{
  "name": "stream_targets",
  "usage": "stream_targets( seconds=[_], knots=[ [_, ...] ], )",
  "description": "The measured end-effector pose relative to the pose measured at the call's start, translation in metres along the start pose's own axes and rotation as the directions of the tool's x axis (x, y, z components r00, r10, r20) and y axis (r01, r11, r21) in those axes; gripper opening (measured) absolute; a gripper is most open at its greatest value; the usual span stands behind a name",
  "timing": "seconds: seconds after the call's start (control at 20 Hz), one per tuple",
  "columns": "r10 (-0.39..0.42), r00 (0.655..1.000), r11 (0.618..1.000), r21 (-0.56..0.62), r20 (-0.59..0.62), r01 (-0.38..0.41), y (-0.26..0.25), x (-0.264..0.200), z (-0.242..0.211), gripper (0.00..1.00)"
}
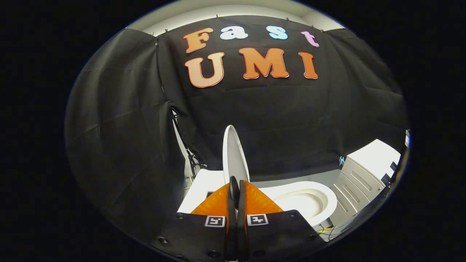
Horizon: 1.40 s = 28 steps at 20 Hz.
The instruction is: Open the toilet lid.
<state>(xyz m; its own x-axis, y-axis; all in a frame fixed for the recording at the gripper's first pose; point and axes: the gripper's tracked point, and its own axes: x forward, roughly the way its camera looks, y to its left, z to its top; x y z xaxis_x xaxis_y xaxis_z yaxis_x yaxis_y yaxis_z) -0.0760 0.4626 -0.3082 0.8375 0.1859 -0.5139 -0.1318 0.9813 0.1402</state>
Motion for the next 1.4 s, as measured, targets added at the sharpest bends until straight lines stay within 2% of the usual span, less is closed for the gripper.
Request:
stream_targets(
  seconds=[0.35, 0.65, 0.85, 0.9, 1.0, 1.1, 1.25, 1.3, 1.4],
  knots=[
    [0.004, 1.0, 0.998, -0.065, -0.01, -0.005, 0.026, 0.0, -0.009, 0.08],
    [-0.029, 1.0, 0.992, -0.125, 0.001, 0.029, 0.033, 0.001, -0.012, 0.09],
    [-0.025, 1.0, 0.997, -0.077, 0.013, 0.026, 0.034, -0.005, -0.004, 0.13],
    [-0.019, 0.999, 0.998, -0.061, 0.028, 0.021, 0.035, -0.006, 0.003, 0.21],
    [-0.006, 0.999, 0.998, -0.057, 0.041, 0.009, 0.037, -0.011, 0.011, 0.24],
    [0.005, 0.998, 0.997, -0.074, 0.064, 0.0, 0.039, -0.016, 0.021, 0.42],
    [0.008, 0.995, 0.997, -0.074, 0.102, -0.001, 0.035, -0.024, 0.036, 0.62],
    [0.003, 0.993, 0.998, -0.069, 0.114, 0.005, 0.031, -0.026, 0.042, 0.72],
    [0.001, 0.991, 0.998, -0.064, 0.133, 0.008, 0.025, -0.033, 0.053, 0.81]
  ],
)
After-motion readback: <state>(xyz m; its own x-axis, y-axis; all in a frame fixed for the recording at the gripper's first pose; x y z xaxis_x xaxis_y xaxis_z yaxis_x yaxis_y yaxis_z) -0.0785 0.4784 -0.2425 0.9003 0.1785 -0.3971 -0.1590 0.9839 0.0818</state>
